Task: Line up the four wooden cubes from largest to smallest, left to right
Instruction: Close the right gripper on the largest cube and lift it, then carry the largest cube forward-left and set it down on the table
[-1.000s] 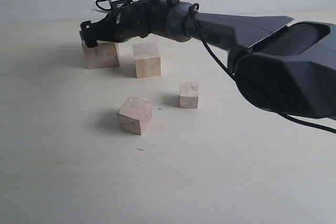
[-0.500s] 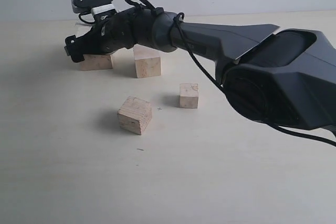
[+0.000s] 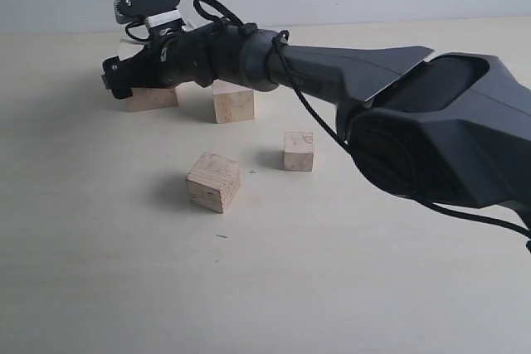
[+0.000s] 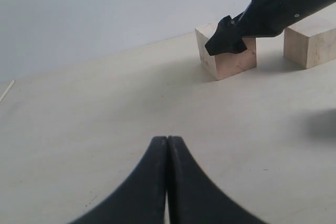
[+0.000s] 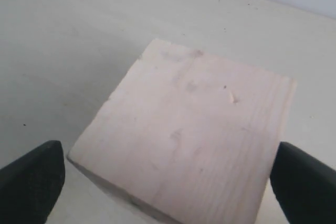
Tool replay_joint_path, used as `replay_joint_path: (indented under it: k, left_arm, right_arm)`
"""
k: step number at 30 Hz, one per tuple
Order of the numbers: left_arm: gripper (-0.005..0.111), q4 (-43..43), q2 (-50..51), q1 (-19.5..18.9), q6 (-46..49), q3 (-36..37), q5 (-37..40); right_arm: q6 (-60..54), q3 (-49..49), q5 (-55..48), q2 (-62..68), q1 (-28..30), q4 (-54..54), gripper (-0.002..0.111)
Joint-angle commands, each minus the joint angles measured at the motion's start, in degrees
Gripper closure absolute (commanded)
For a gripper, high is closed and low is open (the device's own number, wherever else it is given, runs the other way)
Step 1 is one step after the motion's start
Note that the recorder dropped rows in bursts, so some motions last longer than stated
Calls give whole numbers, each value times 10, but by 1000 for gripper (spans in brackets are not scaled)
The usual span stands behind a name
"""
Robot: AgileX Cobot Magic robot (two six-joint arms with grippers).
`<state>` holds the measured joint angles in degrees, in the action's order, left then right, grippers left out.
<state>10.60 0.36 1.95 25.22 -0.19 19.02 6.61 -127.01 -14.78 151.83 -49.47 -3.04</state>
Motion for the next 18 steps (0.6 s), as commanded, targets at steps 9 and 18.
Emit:
replay_joint_path:
  k: [9, 18]
  left_arm:
    - [107, 6, -4, -2, 1, 2, -3]
    - [107, 6, -4, -2, 1, 2, -3]
  right_arm:
    - [-23, -2, 37, 10, 3, 6, 78]
    - [-81, -2, -104, -40, 3, 6, 108]
